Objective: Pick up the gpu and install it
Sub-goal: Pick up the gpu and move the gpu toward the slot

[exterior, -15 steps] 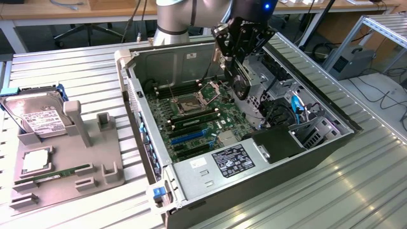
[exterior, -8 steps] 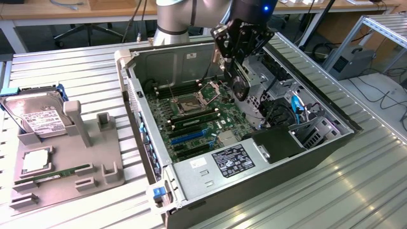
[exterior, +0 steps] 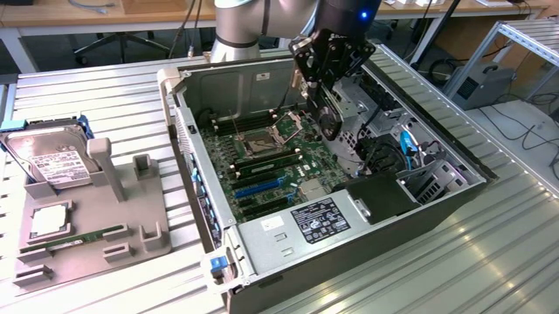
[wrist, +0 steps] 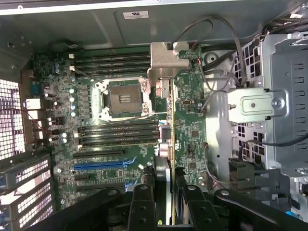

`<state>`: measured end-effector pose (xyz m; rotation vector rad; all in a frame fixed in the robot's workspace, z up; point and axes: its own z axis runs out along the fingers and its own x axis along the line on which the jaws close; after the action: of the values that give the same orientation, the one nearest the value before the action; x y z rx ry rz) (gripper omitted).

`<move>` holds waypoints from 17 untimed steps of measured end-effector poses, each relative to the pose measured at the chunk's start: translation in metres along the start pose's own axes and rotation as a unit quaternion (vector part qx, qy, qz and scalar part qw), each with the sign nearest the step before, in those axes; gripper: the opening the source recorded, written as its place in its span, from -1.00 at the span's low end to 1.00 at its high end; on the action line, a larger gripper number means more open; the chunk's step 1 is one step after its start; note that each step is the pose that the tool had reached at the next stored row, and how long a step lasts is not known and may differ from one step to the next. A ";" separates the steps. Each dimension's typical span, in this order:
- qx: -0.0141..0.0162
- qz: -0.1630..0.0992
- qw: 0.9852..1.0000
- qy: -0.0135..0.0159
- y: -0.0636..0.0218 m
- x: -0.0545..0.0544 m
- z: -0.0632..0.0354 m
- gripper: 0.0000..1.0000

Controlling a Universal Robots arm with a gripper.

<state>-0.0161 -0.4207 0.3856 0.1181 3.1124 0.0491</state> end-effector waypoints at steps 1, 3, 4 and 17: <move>0.000 0.000 1.000 0.000 0.0000 0.000 0.0006 -0.47; 0.000 0.000 1.000 0.000 0.0000 0.000 0.0015 -0.47; 0.000 0.000 1.000 0.000 -0.0001 0.000 0.0019 -0.47; 0.000 0.000 1.000 0.000 -0.0003 0.001 0.0089 -0.47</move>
<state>-0.0165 -0.4207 0.3767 0.1181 3.1124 0.0491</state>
